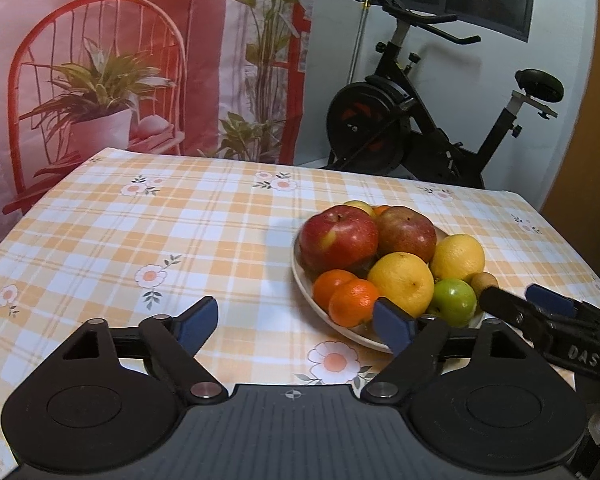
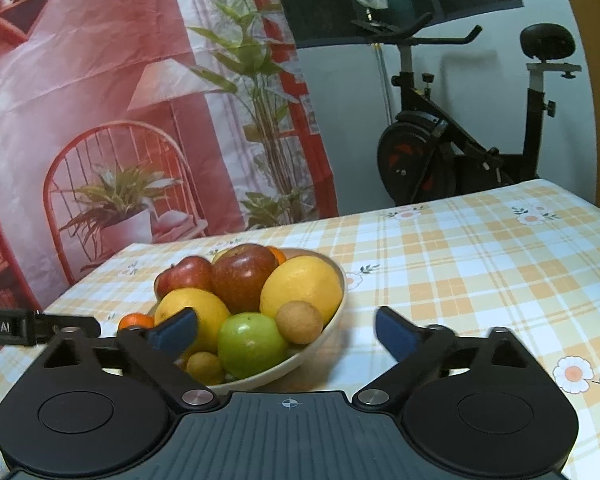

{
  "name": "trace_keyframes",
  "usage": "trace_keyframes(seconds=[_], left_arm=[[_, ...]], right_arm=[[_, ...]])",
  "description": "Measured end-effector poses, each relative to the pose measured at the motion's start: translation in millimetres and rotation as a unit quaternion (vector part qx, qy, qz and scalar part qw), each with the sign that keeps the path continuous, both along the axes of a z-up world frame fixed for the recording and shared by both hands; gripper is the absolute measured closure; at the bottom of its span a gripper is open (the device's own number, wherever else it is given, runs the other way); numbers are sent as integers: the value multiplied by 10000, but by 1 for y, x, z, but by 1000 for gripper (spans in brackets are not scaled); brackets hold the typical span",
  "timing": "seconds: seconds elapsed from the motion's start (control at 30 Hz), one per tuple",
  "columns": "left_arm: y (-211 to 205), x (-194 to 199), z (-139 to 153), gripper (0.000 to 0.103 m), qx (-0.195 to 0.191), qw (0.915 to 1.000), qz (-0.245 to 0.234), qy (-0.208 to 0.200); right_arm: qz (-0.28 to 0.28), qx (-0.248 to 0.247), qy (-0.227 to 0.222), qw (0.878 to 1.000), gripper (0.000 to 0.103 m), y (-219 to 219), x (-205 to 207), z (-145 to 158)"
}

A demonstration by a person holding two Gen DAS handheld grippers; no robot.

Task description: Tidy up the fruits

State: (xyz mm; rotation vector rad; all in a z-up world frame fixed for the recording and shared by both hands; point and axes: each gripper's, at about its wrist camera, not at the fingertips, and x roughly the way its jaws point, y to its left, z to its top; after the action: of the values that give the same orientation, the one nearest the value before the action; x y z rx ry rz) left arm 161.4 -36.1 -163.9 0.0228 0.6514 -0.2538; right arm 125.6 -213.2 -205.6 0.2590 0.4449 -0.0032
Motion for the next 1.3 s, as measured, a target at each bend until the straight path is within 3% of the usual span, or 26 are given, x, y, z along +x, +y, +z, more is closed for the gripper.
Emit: trace_keyframes(seconds=[0.17, 0.3, 0.7, 1.3], left_arm=[[1, -6, 6, 5, 165, 9997, 16, -165], [5, -10, 13, 0, 26, 9997, -67, -231], [19, -31, 50, 0, -268, 9982, -7, -538], [35, -103, 147, 0, -371, 9924, 126, -1163]], right_arm=[[-82, -44, 260, 9996, 0, 1, -5, 4], [-154, -133, 283, 9994, 0, 2, -11, 13], [-189, -346, 157, 9991, 0, 9, -39, 72], [-18, -571, -284, 9980, 0, 44, -99, 182]])
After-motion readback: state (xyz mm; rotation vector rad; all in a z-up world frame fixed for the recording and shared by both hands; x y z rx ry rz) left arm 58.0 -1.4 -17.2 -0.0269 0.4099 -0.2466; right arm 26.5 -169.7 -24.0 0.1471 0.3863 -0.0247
